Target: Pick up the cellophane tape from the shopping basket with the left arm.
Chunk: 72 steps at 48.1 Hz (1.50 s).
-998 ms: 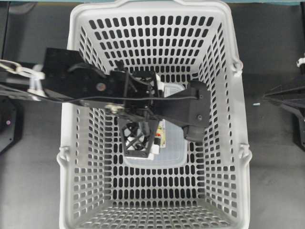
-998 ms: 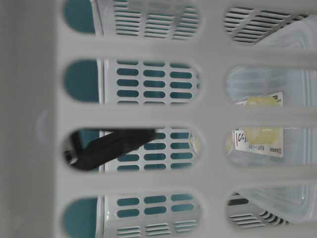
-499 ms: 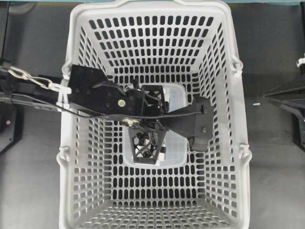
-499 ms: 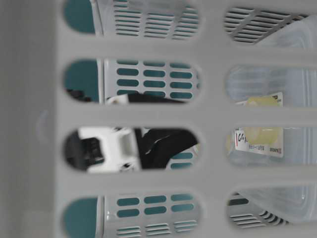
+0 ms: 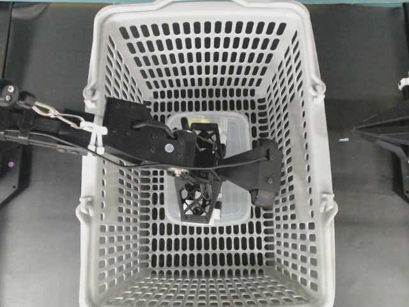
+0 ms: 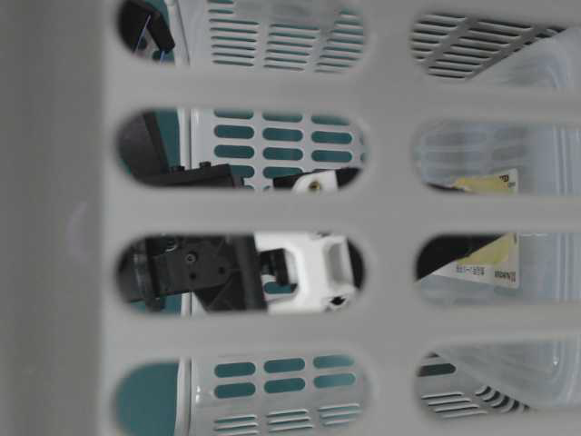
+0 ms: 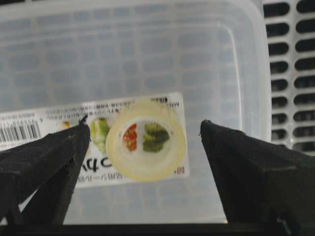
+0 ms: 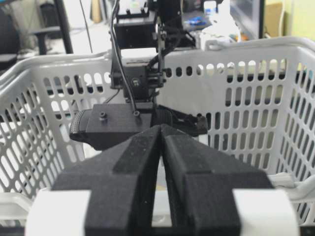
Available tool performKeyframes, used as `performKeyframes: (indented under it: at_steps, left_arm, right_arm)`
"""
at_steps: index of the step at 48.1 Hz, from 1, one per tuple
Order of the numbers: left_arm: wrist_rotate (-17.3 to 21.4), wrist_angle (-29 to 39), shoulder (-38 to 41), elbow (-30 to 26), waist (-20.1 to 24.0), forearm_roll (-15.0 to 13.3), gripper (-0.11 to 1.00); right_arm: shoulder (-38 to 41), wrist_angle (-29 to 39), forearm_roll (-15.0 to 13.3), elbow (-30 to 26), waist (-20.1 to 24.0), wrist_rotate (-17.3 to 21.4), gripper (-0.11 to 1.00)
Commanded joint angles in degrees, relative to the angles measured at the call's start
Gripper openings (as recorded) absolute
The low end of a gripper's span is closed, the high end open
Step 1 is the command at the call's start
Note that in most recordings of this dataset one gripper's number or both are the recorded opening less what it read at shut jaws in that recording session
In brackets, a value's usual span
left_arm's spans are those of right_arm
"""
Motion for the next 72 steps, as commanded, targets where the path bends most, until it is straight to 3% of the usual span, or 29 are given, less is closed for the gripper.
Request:
performKeyframes:
  at_steps: [1,22,26,33,55,62,72]
  left_arm:
    - [0.18,-0.44,-0.09,0.09,-0.18,0.09,0.91]
    - [0.97,-0.35,-0.18,0.88,-0.18,0.09,0.86]
    - [0.97,-0.44,-0.26,0.88,-0.18,0.18,0.78]
    - [1.14,-0.44,-0.26,1.14,-0.18,0.09,0.5]
    - [1.14,-0.62,-1.76,-0.09,-0.18,0.09,0.5]
    - [1.14,3.87,-4.92,-3.25,-0.18,0.09,0.5]
    - [0.97,18.72,-7.91,-13.36,-0.18,0.09,0.5]
  right_arm:
    - [0.44,-0.26,0.18,-0.62,0.09,0.0,0.01]
    - [0.35,-0.26,0.18,-0.53,0.09,-0.09,0.01]
    - [0.35,-0.26,0.18,-0.53,0.09,-0.09,0.01]
    - [0.44,-0.26,0.18,-0.53,0.09,0.0,0.01]
    - [0.44,-0.26,0.18,-0.44,0.18,-0.09,0.01]
    - [0.35,-0.26,0.18,-0.53,0.18,-0.09,0.01]
    - [0.09,-0.26,0.18,-0.44,0.09,0.0,0.01]
